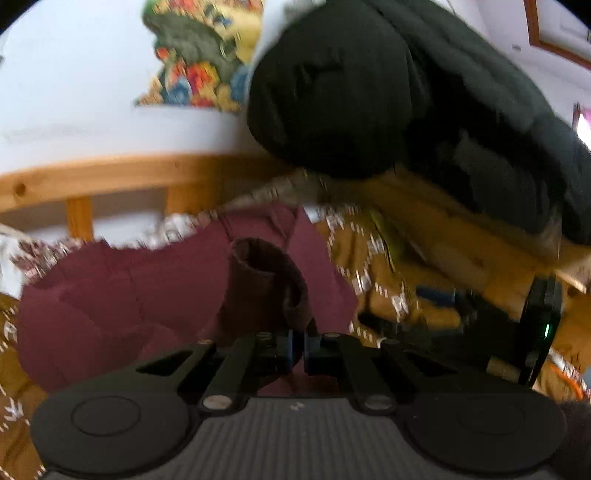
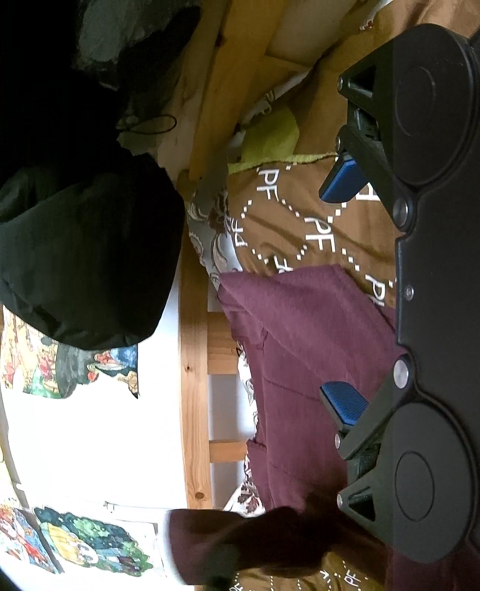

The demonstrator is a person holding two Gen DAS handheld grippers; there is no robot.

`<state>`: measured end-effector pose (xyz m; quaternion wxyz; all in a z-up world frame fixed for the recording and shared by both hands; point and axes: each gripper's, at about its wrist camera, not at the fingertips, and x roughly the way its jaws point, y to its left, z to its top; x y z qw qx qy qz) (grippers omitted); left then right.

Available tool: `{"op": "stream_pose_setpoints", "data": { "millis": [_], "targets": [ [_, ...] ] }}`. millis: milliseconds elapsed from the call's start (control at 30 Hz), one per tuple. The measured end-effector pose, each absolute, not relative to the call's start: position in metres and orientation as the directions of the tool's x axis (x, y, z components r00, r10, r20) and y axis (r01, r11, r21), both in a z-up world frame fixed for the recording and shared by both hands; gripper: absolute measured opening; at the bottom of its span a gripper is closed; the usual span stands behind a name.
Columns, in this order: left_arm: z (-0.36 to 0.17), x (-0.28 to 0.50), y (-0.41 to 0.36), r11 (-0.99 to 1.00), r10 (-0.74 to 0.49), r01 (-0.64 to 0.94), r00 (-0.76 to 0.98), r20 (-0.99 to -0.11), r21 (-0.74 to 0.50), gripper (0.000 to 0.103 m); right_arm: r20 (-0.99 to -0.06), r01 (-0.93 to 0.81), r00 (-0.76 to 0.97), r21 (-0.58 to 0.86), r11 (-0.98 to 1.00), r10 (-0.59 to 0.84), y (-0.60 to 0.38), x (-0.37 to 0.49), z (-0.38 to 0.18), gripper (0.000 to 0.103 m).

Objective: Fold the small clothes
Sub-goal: 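Carry the sleeve with the left gripper across the shirt body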

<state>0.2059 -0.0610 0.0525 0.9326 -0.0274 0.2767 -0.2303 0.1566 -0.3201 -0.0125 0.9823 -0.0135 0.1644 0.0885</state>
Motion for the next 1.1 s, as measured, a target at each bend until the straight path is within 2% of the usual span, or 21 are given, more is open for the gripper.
{"op": "stream_pose_setpoints", "data": {
  "millis": [233,333,367,400,433,467,500,600,767,867,933,1000,1100],
  "targets": [
    [0.013,0.197,-0.074,0.903,-0.413,0.394,0.687,-0.598,-0.171,0.005,-0.351,-0.161,0.921,0.048,0.986,0.167,-0.328,0.16,-0.016,0.102],
    [0.006,0.196,-0.075,0.903,-0.408,0.396,0.668,-0.622,-0.167,0.01,-0.356,-0.167,0.919,0.045,0.985,0.172,-0.325,0.16,-0.017,0.102],
    [0.003,0.196,-0.075,0.905,-0.403,0.394,0.664,-0.63,-0.163,0.02,-0.358,-0.17,0.917,0.045,0.984,0.175,-0.325,0.16,-0.017,0.102],
    [0.003,0.193,-0.075,0.905,-0.4,0.393,0.661,-0.635,-0.162,0.038,-0.359,-0.172,0.917,0.042,0.984,0.176,-0.324,0.16,-0.017,0.102],
    [0.003,0.192,-0.074,0.905,-0.4,0.391,0.656,-0.639,-0.165,0.05,-0.361,-0.174,0.916,0.042,0.984,0.177,-0.323,0.16,-0.017,0.102],
    [0.004,0.19,-0.072,0.907,-0.4,0.386,0.659,-0.637,-0.17,0.07,-0.363,-0.175,0.915,0.042,0.984,0.178,-0.323,0.16,-0.018,0.102],
    [0.006,0.187,-0.068,0.907,-0.404,0.383,0.668,-0.625,-0.178,0.079,-0.365,-0.176,0.914,0.042,0.983,0.179,-0.322,0.161,-0.018,0.102],
    [0.012,0.181,-0.058,0.906,-0.409,0.384,0.681,-0.607,-0.178,0.089,-0.373,-0.179,0.91,0.044,0.983,0.183,-0.321,0.163,-0.021,0.102],
    [0.016,0.174,-0.025,0.959,-0.278,0.252,0.742,-0.611,-0.13,0.096,-0.378,-0.24,0.889,0.093,0.966,0.257,-0.316,0.165,-0.025,0.102],
    [0.012,0.173,0.014,0.991,-0.134,0.088,0.779,-0.613,-0.105,0.099,-0.377,-0.313,0.858,0.155,0.937,0.349,-0.31,0.162,-0.028,0.102],
    [0.008,0.18,0.044,0.996,0.007,-0.061,0.776,-0.631,-0.064,0.099,-0.376,-0.36,0.829,0.206,0.91,0.413,-0.303,0.16,-0.029,0.102],
    [0.005,0.188,0.073,0.984,0.096,-0.17,0.772,-0.629,-0.059,0.098,-0.38,-0.395,0.803,0.235,0.888,0.458,-0.295,0.158,-0.032,0.096],
    [0.004,0.202,0.11,0.963,0.142,-0.251,0.773,-0.618,-0.093,0.096,-0.389,-0.446,0.767,0.249,0.86,0.511,-0.279,0.157,-0.036,0.089]
  ]
}}
